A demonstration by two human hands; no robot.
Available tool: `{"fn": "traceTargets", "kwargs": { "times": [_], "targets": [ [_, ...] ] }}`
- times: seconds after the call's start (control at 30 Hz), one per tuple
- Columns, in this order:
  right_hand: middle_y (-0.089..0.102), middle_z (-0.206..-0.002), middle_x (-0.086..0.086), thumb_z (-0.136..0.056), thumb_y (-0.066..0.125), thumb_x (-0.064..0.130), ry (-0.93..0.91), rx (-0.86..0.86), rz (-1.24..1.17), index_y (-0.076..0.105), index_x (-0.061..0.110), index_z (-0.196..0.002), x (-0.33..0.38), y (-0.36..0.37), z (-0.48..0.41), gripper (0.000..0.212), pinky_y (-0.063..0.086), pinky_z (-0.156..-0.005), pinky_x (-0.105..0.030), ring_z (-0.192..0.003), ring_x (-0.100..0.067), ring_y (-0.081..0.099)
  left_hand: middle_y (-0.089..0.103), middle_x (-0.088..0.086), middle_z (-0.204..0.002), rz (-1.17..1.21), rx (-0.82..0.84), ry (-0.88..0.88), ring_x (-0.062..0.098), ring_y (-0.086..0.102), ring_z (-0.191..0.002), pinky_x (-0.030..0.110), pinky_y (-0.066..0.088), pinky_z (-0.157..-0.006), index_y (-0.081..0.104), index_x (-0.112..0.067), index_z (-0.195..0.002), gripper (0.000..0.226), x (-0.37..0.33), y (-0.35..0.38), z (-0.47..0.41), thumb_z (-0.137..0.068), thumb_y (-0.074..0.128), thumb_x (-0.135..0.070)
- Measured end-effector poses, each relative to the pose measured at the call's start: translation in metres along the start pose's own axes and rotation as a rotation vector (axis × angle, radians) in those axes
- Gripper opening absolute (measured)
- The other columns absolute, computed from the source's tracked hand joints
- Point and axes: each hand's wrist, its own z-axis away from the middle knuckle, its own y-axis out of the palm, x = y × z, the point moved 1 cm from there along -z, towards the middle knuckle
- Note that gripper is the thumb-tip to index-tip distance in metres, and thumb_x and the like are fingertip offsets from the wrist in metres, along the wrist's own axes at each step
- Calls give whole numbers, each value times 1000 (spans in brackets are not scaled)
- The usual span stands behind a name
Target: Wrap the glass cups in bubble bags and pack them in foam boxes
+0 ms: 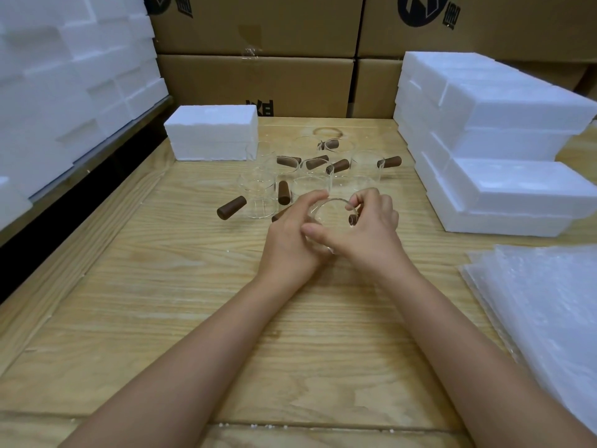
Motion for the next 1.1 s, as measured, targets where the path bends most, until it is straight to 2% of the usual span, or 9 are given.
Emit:
{"fn": "traceTargets", "kwargs": {
  "times": [0.17,0.27,0.37,0.53,0.67,0.83,0.9,1.0,1.1],
  "targets": [
    [36,-100,17,-44,76,58,-132,175,-31,39,32,-98,-8,-14,-3,70,33,-77,-16,-105,-13,38,60,-8,-78,59,29,-72,11,61,-71,20,53,-70,56,-38,-120,71,1,-3,-1,-63,81,-4],
    [43,-99,13,-52,84,40,-180,255,-153,44,35,-95,-13,-23,-6,59,38,-80,-19,-95,-5,48,61,-12,-82,109,39,-95,-3,60,-71,12,50,-69,55,-38,-118,71,1,-5,-2,-62,84,-4],
    [53,-95,10,-57,87,27,-196,288,-303,53,29,-94,-17,-26,-7,50,41,-69,-8,-79,11,54,64,0,-85,177,38,-114,5,63,-75,13,50,-70,55,-34,-117,67,0,-5,-1,-64,85,-7],
    [65,-90,-2,-75,76,12,-162,238,-477,60,18,-84,-21,-25,-10,19,53,-80,-27,-84,-8,63,66,13,-95,196,40,-105,21,65,-83,20,54,-75,52,-38,-114,70,-4,-7,-1,-62,88,-8],
    [63,-79,6,-81,72,18,-155,134,-489,63,20,-74,-20,-21,-11,12,48,-73,-18,-75,-5,59,65,9,-102,214,48,-103,22,65,-85,28,56,-79,54,-33,-117,70,-6,-7,0,-63,88,-7],
    [52,-66,-4,-81,71,33,-114,-8,-510,53,1,-69,-14,-16,-8,39,39,-57,-12,-56,-3,42,61,-9,-98,177,33,-58,14,64,-82,26,55,-79,54,-29,-120,69,-5,-4,1,-63,88,-9],
    [51,-63,-2,-79,73,35,-77,-66,-504,51,3,-66,-12,-13,-6,41,38,-56,-11,-54,-2,41,62,-8,-93,160,33,-45,10,62,-80,21,53,-77,54,-31,-120,68,-5,-2,2,-64,88,-12],
    [53,-63,11,-72,77,44,8,-146,-446,50,17,-63,-7,-9,-2,39,39,-61,-14,-60,-2,47,62,-10,-92,86,36,10,6,60,-79,14,49,-75,49,-45,-113,68,-5,-1,2,-64,86,-15],
    [50,-87,7,-65,76,55,31,-180,-294,50,24,-72,-2,-5,3,41,40,-70,-19,-78,-8,50,64,-11,-98,33,39,58,5,59,-78,12,47,-73,48,-45,-111,69,-4,0,2,-63,84,-10]
  ]
}}
